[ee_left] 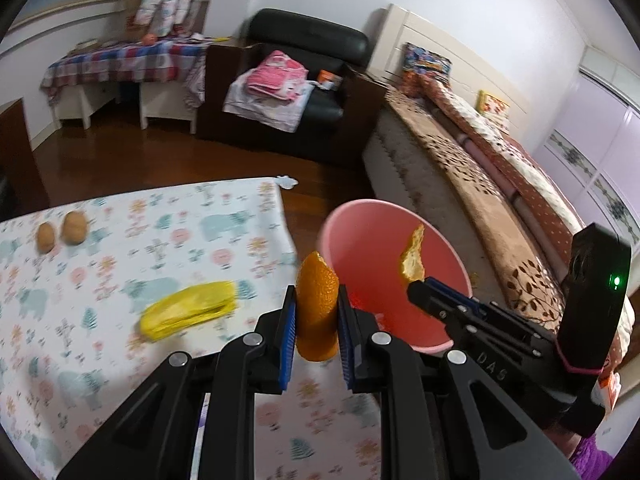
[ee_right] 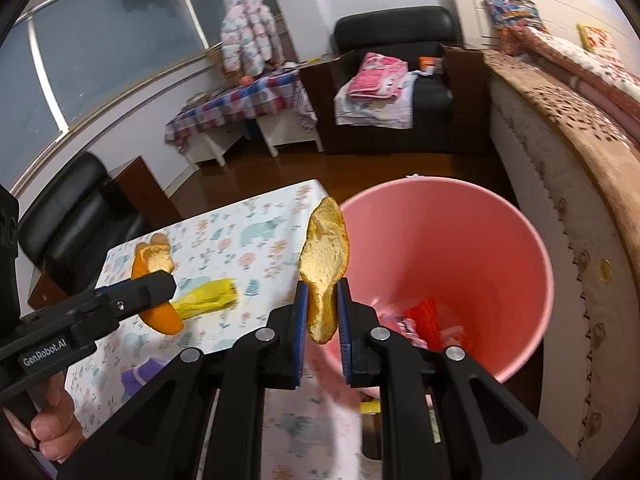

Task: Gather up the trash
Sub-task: 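Carry the orange peel and yellow peel over the pink bucket, then open both tools to drop the peels into the pink bucket, then move both open tools back from the bucket to the table, then close the left tool on the rolled purple cloth and lift it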

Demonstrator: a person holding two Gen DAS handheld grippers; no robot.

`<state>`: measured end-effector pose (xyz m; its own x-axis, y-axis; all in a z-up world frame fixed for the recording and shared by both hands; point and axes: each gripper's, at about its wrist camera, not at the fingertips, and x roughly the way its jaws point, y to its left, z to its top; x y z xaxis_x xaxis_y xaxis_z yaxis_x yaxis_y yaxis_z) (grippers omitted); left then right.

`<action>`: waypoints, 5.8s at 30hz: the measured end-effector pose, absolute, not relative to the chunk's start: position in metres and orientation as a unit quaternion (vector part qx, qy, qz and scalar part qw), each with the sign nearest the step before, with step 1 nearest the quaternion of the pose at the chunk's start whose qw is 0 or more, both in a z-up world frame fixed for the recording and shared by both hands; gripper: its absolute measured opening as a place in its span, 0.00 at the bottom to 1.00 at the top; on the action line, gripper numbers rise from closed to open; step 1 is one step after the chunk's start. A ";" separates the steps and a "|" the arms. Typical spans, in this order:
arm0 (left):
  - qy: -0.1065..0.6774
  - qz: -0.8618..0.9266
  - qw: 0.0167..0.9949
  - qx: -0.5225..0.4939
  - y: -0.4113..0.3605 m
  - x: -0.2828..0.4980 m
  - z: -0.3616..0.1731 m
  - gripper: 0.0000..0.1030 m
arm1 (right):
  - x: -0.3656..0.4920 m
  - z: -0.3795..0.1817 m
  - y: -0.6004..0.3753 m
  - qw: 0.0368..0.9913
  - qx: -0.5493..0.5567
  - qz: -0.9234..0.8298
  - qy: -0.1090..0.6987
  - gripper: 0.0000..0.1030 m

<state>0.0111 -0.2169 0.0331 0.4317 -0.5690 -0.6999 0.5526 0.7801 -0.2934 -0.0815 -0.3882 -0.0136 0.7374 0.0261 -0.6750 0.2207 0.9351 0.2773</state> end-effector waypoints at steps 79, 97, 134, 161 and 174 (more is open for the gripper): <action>0.420 -0.324 0.848 0.023 -0.260 0.007 0.041 0.44 | -0.124 -0.011 -0.418 0.920 0.202 -0.078 0.327 0.37; 0.411 -0.300 0.861 0.006 -0.206 -0.009 0.052 0.46 | -0.131 0.002 -0.388 0.926 0.177 -0.061 0.328 0.37; 0.449 -0.219 0.866 0.013 -0.093 -0.013 0.010 0.50 | -0.119 -0.011 -0.338 0.920 0.144 -0.022 0.363 0.37; 0.479 -0.267 0.835 0.051 -0.082 -0.024 -0.025 0.57 | -0.101 -0.038 -0.324 0.904 0.149 0.007 0.400 0.37; 0.471 -0.283 0.825 0.134 -0.103 -0.012 -0.049 0.57 | -0.091 -0.044 -0.305 0.899 0.135 0.048 0.415 0.37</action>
<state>-0.0124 -0.1025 -0.0487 0.3958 -0.3401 -0.8531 0.5924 0.8043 -0.0458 -0.0906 -0.3055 -0.0442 0.6513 0.1984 -0.7324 0.0249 0.9591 0.2820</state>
